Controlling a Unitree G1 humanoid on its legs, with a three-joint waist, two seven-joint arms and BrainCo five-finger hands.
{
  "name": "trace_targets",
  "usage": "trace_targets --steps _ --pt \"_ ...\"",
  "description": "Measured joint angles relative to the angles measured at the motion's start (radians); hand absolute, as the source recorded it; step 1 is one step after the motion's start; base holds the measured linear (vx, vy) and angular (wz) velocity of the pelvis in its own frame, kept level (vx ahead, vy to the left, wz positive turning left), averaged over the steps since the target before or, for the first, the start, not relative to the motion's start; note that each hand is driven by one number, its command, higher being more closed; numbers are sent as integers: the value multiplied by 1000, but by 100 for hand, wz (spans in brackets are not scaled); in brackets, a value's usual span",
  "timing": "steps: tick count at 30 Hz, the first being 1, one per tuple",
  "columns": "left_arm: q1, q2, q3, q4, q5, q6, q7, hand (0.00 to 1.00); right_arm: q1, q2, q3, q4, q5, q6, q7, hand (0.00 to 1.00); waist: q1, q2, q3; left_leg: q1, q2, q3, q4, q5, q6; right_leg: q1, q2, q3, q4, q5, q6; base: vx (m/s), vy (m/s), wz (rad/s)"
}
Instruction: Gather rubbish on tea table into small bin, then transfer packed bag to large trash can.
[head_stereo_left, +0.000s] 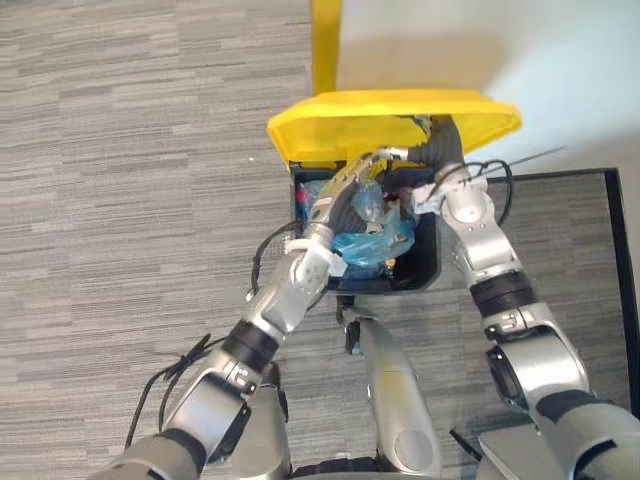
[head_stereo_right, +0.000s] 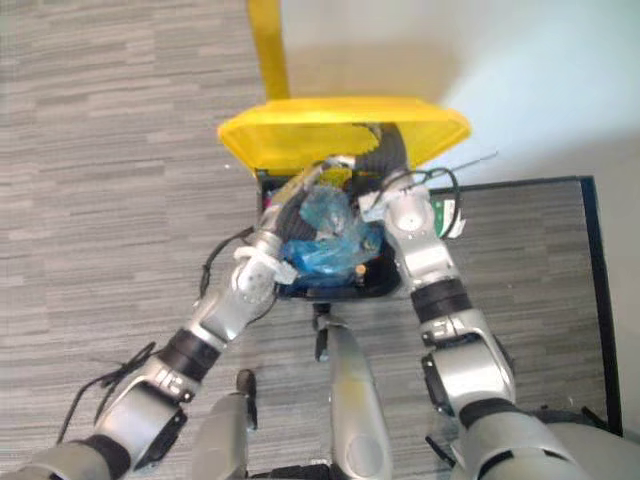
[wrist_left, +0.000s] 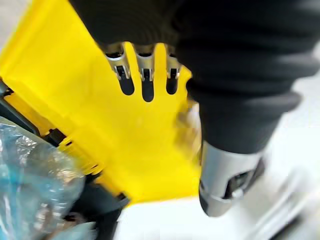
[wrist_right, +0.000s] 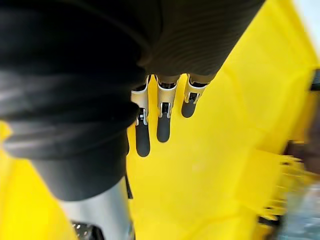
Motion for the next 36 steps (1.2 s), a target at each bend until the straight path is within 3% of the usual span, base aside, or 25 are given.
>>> trace_targets --steps 3,4,6,10,15,17,19,20,21,22,24,26,28,29,30,32,34,36 --pt "213 0 95 1 -252 -41 -47 0 174 2 -54 -3 -2 0 5 0 9 11 -33 53 3 -25 -35 13 3 62 -13 -38 -1 -20 2 62 11 28" --pt "277 1 145 40 -332 -48 -71 0 237 8 -64 -3 -19 1 9 0 27 10 -64 66 4 -27 -45 17 5 71 -16 -42 -1 -24 5 44 27 19" --pt "339 1 222 135 -389 -46 -89 0 306 21 -89 -3 -42 2 15 0 43 18 -92 76 5 -47 -49 20 9 95 -27 -55 -2 -29 13 20 20 25" --pt "426 21 378 393 -358 -3 -90 0 386 83 -103 -2 -120 7 18 0 62 18 -124 151 3 -76 -50 20 11 188 -40 -84 -1 -43 25 -10 31 24" --pt "484 39 411 625 -242 46 -85 0 473 185 -116 10 -184 11 28 0 90 -6 -136 253 -19 -50 -53 21 22 274 -44 -53 -14 -28 33 -69 49 -17" --pt "523 38 418 671 -211 56 -85 0 529 223 -109 32 -196 13 38 0 94 -42 -154 271 -58 -7 -44 21 47 277 -47 -5 -54 29 61 -207 124 -74" --pt "530 36 421 683 -204 61 -84 0 585 239 -105 44 -203 16 38 0 88 -84 -152 274 -105 40 -29 36 79 286 -60 49 -114 122 160 -226 133 -75" --pt "530 26 435 694 -204 62 -83 0 612 239 -94 46 -231 23 40 0 90 -81 -152 268 -90 89 -34 54 110 299 -44 56 -174 194 216 -307 102 -92" --pt "531 12 459 712 -204 63 -74 0 666 247 -89 54 -254 28 41 0 85 -67 -150 268 -72 135 -38 73 113 277 -37 33 7 143 88 -422 142 -90" --pt "526 15 461 726 -203 68 -62 0 735 252 -91 79 -276 28 39 0 63 -73 -168 257 -62 144 -63 103 115 272 -38 28 212 33 40 -340 116 -59" --pt "523 14 448 731 -192 79 -54 0 816 284 -136 148 -276 37 35 0 58 -77 -191 238 -37 155 -121 152 113 303 -31 35 390 -60 37 -249 28 -31" --pt "523 3 433 730 -184 83 -49 0 868 331 -196 201 -265 41 18 0 59 -79 -211 187 -11 175 -143 188 102 349 -27 81 455 -97 57 -203 -80 -62" --pt "520 -10 441 734 -182 88 -43 0 866 341 -240 275 -269 41 -6 0 62 -101 -230 151 1 217 -151 216 80 453 -24 113 292 -141 122 -181 -138 -84" --pt "500 -28 441 761 -182 93 -39 0 842 330 -253 349 -269 54 -25 0 65 -69 -250 155 17 236 -216 259 81 506 16 101 103 -160 126 -137 -122 -64" --pt "494 -42 442 771 -182 93 -37 0 841 323 -258 375 -269 56 -29 0 65 -59 -267 154 19 246 -242 277 84 526 27 102 29 -162 119 -122 -148 -72" --pt "470 -82 440 801 -185 94 -35 0 800 305 -290 475 -248 69 -38 0 71 -36 -288 156 14 301 -300 331 61 582 51 151 -188 -156 41 -92 -127 -66" --pt "469 -95 436 818 -186 95 -35 0 806 288 -291 479 -224 78 -40 0 71 -13 -300 169 17 308 -332 356 64 589 62 152 -223 -132 26 -130 -44 -31" --pt "469 -90 436 827 -186 96 -34 0 810 286 -299 479 -223 79 -41 0 71 -7 -305 190 19 304 -358 371 66 605 67 150 -238 -121 23 -145 -17 2"
